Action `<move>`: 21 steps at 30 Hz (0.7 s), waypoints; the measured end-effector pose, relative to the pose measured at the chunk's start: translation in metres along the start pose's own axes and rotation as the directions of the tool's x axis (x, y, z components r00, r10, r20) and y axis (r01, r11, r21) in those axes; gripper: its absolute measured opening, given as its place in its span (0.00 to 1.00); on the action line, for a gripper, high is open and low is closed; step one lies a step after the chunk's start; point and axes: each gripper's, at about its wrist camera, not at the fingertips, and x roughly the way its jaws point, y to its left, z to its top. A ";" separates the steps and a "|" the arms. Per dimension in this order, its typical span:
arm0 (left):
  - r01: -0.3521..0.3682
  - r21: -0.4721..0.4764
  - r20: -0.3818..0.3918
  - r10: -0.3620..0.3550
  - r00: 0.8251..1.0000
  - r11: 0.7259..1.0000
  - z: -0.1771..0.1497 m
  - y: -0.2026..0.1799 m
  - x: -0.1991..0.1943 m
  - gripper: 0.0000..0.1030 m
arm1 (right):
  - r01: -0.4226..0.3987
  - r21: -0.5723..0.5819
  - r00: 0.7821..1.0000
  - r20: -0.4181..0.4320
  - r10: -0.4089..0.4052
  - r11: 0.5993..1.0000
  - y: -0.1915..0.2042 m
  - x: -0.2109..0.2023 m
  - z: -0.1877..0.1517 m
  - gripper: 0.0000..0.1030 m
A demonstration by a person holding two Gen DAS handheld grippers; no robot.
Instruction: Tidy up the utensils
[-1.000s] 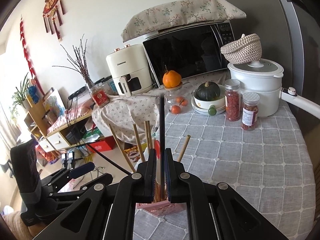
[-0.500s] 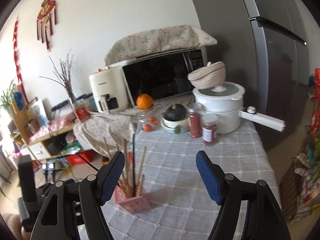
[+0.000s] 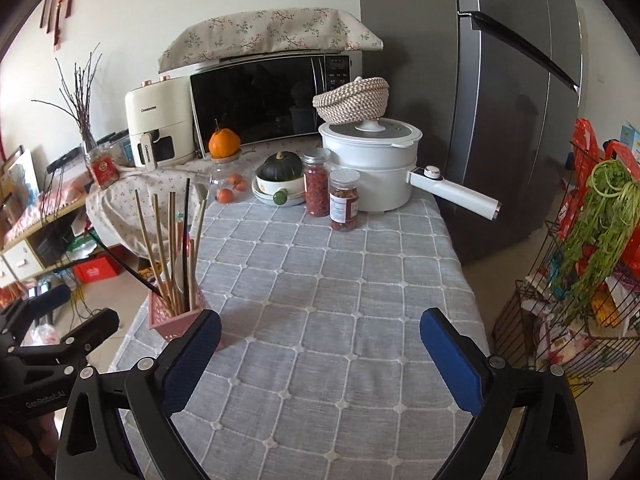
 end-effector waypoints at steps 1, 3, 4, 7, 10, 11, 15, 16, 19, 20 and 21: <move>0.001 0.002 0.001 -0.001 1.000 1.000 0.000 -0.002 0.000 0.95 | 0.006 -0.001 1.000 -0.001 -0.006 1.000 -0.001 0.001 0.000 0.98; 0.004 0.006 0.003 -0.004 1.000 1.000 0.001 -0.005 0.001 0.95 | 0.011 0.002 1.000 -0.002 -0.011 1.000 -0.004 0.003 0.000 0.98; 0.005 0.008 0.001 -0.005 1.000 1.000 0.001 -0.007 0.002 0.95 | 0.010 0.005 1.000 -0.002 -0.010 1.000 -0.005 0.003 0.000 0.98; 0.007 0.013 -0.004 -0.007 1.000 1.000 0.000 -0.010 0.003 0.95 | 0.006 0.006 1.000 -0.001 -0.006 1.000 -0.005 0.002 0.000 0.98; 0.005 0.013 -0.007 -0.005 1.000 1.000 0.000 -0.011 0.004 0.95 | 0.006 0.007 1.000 -0.002 -0.005 1.000 -0.004 0.002 0.000 0.98; 0.006 0.012 -0.009 -0.006 1.000 1.000 0.000 -0.011 0.004 0.95 | 0.005 0.008 1.000 -0.003 -0.005 1.000 -0.004 0.002 0.000 0.98; 0.007 0.011 -0.010 -0.007 1.000 1.000 -0.001 -0.011 0.004 0.95 | 0.002 0.022 1.000 -0.015 -0.002 1.000 -0.005 0.004 0.000 0.98; 0.007 0.011 -0.010 -0.007 1.000 1.000 -0.001 -0.010 0.004 0.95 | 0.000 0.027 1.000 -0.018 0.000 1.000 -0.006 0.005 0.000 0.98; 0.007 0.008 -0.010 -0.007 1.000 1.000 -0.001 -0.011 0.004 0.95 | -0.003 0.033 1.000 -0.019 0.004 0.999 -0.006 0.005 0.000 0.98; 0.008 0.008 -0.009 -0.008 1.000 1.000 -0.001 -0.011 0.004 0.95 | -0.003 0.032 1.000 -0.019 0.004 0.999 -0.006 0.005 0.000 0.98; 0.006 0.010 -0.010 -0.006 1.000 1.000 -0.001 -0.011 0.004 0.95 | -0.003 0.031 1.000 -0.019 0.004 1.000 -0.007 0.006 0.000 0.98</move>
